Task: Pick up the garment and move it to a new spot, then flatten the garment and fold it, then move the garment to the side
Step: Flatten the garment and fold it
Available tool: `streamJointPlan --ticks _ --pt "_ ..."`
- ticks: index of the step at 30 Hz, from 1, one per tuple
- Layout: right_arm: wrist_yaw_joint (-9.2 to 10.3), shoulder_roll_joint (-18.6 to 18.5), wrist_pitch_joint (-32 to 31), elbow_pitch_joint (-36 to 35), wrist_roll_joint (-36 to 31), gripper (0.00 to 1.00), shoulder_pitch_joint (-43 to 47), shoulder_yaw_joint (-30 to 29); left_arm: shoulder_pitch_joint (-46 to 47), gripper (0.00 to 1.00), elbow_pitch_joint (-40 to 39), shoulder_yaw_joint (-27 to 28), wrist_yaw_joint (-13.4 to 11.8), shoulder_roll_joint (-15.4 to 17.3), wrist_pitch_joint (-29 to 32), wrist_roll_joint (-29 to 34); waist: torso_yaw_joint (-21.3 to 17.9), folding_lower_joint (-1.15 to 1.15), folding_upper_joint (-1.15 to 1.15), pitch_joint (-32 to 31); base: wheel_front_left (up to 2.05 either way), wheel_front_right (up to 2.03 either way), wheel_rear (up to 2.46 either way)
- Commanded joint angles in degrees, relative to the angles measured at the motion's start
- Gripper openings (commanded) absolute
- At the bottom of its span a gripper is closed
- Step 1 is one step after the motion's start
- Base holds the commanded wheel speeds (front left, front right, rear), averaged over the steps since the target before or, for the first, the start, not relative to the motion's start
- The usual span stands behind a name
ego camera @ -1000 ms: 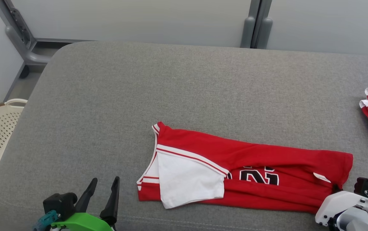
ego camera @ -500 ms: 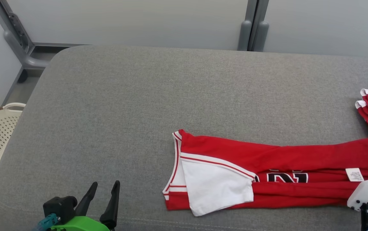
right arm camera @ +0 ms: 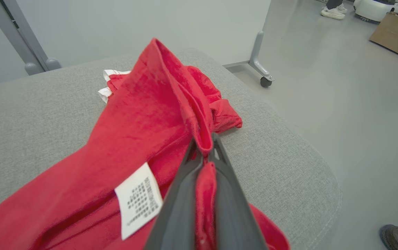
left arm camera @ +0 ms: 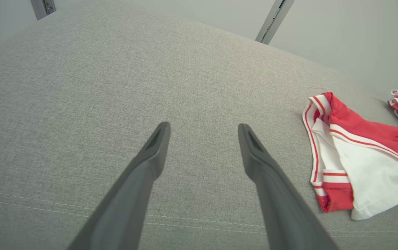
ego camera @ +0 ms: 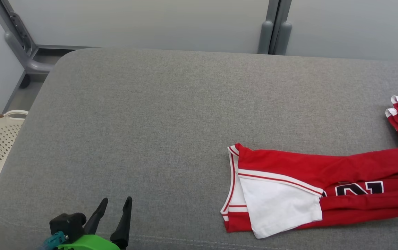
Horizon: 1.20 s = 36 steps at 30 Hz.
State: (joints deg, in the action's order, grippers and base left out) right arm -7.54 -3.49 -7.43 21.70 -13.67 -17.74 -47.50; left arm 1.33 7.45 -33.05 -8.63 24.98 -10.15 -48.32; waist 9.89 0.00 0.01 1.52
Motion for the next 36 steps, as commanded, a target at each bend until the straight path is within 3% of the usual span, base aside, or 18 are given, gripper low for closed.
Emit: streamJointPlan --ticks 1,8,16,36 --pt "0.1 -0.01 -0.51 -1.66 1.22 0.0 1.19 1.25 0.81 1.0 0.07 0.13 0.24 -0.02 -0.16 -0.11 0.01 0.0 -0.01 -0.07 0.0 0.0 0.0" --pt "0.1 0.43 -3.21 -4.36 4.81 0.0 4.26 9.84 1.33 1.0 0.66 -0.19 0.42 -0.37 -0.15 -0.23 0.13 0.0 -0.01 -0.44 0.0 0.0 0.0" --pt "0.09 0.45 -2.38 -0.99 18.63 0.0 7.64 26.67 1.71 1.0 1.18 -0.43 0.47 -0.64 -0.09 -0.55 0.23 0.0 -0.01 -1.1 0.0 0.0 0.0" --pt "0.09 0.48 1.48 2.09 38.24 0.0 7.2 56.34 1.49 1.0 2.03 -1.48 0.9 -1.3 -0.06 -0.79 2.19 0.0 -0.01 -2.38 0.0 0.0 0.0"
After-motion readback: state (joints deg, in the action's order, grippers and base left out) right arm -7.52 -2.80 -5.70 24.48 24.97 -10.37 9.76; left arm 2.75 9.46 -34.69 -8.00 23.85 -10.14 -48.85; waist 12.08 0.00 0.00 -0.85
